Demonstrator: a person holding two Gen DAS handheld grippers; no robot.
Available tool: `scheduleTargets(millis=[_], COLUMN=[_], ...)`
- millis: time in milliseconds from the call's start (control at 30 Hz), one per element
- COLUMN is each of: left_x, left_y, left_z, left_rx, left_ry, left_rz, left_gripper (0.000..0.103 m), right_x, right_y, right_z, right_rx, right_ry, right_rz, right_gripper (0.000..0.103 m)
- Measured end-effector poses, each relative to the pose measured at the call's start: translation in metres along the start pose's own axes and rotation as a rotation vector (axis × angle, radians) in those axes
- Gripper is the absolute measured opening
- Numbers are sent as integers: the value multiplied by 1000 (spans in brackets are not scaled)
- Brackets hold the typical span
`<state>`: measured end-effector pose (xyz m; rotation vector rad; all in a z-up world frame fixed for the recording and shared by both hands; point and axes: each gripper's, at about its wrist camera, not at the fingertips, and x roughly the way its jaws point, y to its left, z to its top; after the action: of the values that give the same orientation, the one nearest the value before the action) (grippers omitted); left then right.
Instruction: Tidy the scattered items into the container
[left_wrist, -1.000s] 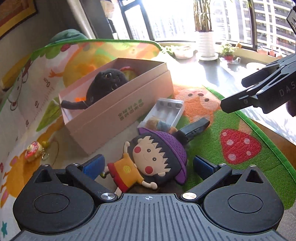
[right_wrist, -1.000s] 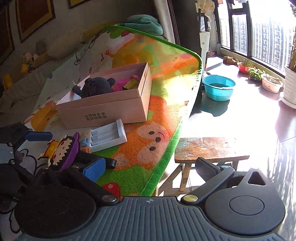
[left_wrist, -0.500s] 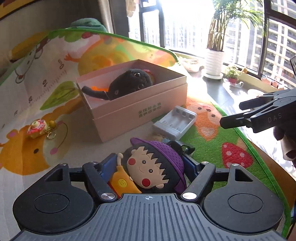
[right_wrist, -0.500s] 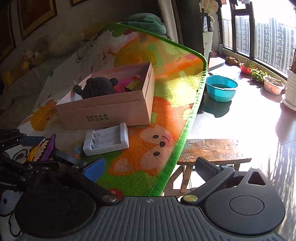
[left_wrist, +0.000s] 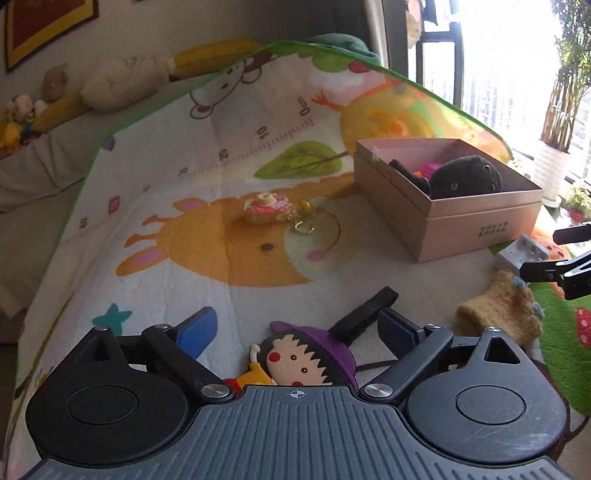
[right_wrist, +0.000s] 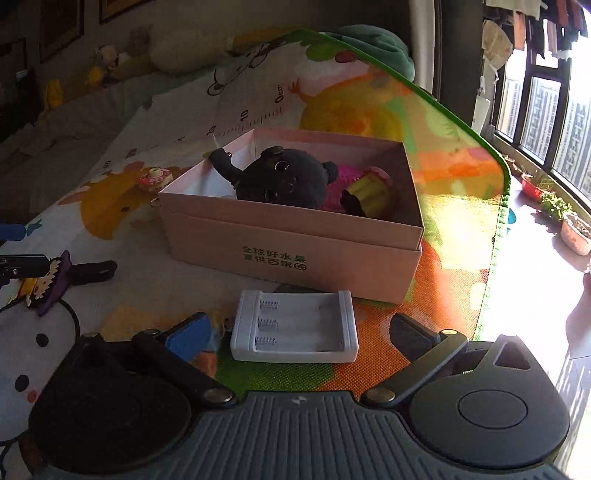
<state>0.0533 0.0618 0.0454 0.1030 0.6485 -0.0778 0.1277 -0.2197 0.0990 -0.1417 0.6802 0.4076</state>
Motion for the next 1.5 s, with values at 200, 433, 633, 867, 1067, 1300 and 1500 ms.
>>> scheduleTargets(millis=[200, 433, 633, 867, 1067, 1300, 1500], left_x=[-9, 13, 45, 47, 40, 20, 16], left_y=[-45, -118, -146, -134, -106, -91, -85], left_z=[-2, -9, -11, -13, -16, -35, -39], left_rx=[87, 287, 330, 259, 130, -20, -64], left_ry=[-22, 3, 55, 59, 61, 53, 28], left_rz=[-211, -356, -325, -266, -31, -9, -23], left_gripper=[102, 102, 103, 103, 103, 103, 103], right_x=[7, -24, -55, -61, -67, -31, -25], right_y=[-13, -35, -27, -22, -11, -49, -52], right_z=[-5, -34, -63, -75, -65, -25, -41], right_rx=[38, 53, 5, 26, -99, 7, 129], right_ry=[57, 60, 69, 59, -45, -46, 8], right_rz=[38, -11, 32, 53, -12, 33, 189], right_gripper=[78, 78, 96, 103, 103, 103, 103])
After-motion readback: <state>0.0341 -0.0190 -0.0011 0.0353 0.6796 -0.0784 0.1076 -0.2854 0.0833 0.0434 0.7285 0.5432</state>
